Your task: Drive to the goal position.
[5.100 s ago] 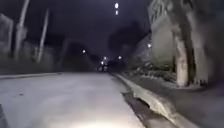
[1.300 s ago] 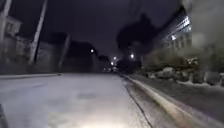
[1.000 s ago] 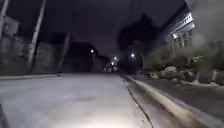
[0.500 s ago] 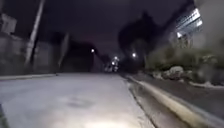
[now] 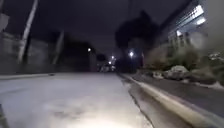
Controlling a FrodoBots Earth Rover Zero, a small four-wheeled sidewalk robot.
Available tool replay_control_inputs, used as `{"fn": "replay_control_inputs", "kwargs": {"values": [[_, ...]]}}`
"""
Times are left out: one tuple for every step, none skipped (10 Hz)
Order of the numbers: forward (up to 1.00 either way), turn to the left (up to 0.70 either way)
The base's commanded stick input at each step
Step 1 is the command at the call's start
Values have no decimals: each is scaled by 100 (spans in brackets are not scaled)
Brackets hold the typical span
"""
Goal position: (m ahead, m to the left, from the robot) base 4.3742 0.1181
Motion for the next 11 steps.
{"fn": "replay_control_inputs", "kwargs": {"values": [[70,0],[70,0],[70,0],[70,0],[70,0],[70,0],[70,0],[70,0],[70,0],[70,0],[70,0]]}}
